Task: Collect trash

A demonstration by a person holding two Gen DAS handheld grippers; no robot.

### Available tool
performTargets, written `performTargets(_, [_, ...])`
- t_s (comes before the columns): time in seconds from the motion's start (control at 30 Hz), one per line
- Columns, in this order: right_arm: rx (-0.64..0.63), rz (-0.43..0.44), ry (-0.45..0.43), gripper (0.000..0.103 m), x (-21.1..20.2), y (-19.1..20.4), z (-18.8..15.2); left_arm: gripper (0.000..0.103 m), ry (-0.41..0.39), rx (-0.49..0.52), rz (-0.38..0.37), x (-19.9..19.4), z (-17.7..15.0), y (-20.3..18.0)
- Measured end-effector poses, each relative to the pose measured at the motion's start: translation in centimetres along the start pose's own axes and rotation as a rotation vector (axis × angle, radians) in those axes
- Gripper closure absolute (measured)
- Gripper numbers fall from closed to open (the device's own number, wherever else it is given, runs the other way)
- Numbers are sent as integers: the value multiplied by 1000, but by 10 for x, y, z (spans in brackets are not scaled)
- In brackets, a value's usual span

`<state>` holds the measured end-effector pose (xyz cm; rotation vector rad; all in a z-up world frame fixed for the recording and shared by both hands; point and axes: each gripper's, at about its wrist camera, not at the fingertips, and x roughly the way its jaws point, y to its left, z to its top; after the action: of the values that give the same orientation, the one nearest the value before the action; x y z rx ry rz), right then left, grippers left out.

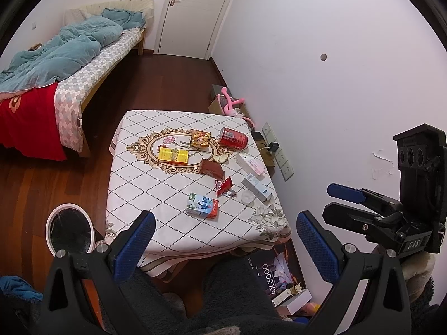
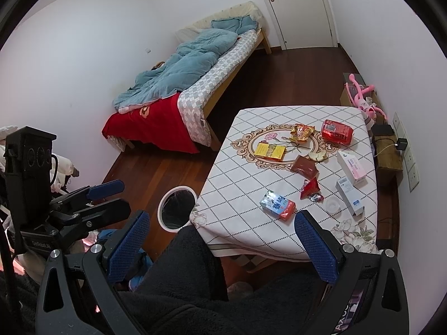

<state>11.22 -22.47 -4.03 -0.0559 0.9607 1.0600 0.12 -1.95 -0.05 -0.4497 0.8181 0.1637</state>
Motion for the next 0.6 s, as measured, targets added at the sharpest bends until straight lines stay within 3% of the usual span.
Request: performTargets(0.6, [-4,0,2,0,-1,-2,0,0,7,-2,-5,-1,-6,9])
